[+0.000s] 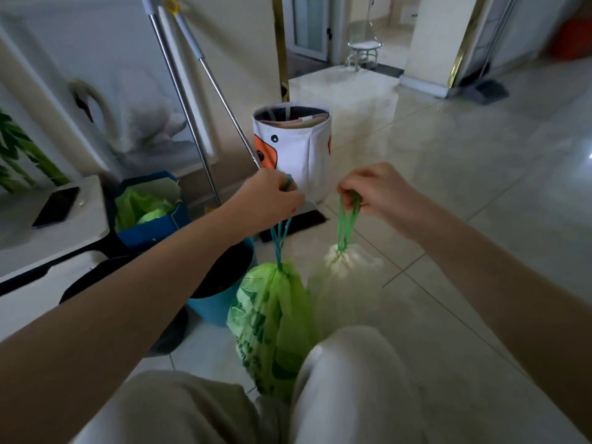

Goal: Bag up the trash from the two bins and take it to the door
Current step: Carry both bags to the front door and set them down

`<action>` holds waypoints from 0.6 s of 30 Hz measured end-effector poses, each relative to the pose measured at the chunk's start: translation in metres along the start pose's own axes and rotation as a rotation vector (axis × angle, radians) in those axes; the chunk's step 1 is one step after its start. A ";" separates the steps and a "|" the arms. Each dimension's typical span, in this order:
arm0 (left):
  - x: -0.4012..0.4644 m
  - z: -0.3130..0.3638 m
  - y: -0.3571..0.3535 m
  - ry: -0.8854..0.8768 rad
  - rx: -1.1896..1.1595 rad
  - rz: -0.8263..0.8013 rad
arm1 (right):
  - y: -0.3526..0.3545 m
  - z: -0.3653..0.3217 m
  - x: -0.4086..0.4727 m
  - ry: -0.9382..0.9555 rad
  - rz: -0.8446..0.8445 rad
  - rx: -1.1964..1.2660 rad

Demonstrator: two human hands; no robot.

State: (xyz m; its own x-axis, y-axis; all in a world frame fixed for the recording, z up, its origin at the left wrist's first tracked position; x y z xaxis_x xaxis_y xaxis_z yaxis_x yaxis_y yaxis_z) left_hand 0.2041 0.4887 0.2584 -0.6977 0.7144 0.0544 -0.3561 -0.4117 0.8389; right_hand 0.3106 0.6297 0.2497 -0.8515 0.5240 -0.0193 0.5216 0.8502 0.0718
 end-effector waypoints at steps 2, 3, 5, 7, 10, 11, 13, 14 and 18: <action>0.023 0.015 -0.004 -0.005 -0.047 0.032 | 0.016 0.002 0.012 0.009 0.042 -0.011; 0.037 0.022 -0.008 -0.014 -0.083 0.028 | 0.026 0.004 0.019 0.007 0.064 -0.027; 0.066 0.038 -0.019 -0.049 -0.141 0.000 | 0.050 0.009 0.040 -0.010 0.121 -0.055; 0.096 0.049 -0.030 -0.079 -0.188 -0.015 | 0.078 0.012 0.065 -0.036 0.194 -0.045; 0.150 0.073 -0.050 -0.153 -0.242 -0.051 | 0.124 0.010 0.106 -0.046 0.287 -0.124; 0.166 0.084 -0.056 -0.182 -0.246 -0.071 | 0.139 0.008 0.114 -0.052 0.323 -0.145; 0.193 0.110 -0.064 -0.249 -0.234 -0.106 | 0.170 0.000 0.127 -0.058 0.391 -0.178; 0.205 0.123 -0.065 -0.286 -0.212 -0.120 | 0.186 -0.006 0.130 -0.065 0.429 -0.196; 0.246 0.179 -0.053 -0.368 -0.091 -0.151 | 0.244 -0.048 0.128 -0.118 0.562 -0.325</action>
State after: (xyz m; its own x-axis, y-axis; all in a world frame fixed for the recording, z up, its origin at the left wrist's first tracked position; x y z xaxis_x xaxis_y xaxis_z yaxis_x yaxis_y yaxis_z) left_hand 0.1626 0.7870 0.3240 -0.3701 0.9187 0.1382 -0.5023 -0.3230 0.8021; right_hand 0.3266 0.9017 0.3129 -0.4334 0.9012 0.0010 0.8262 0.3969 0.3999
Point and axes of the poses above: each hand's wrist, its own x-axis towards the middle knuckle, its own y-axis out of the back of the hand, z = x × y, the point moved 7 cm from there along x, towards the middle knuckle, and after that the axes turned 14 degrees about x, right-handed, at the moved point
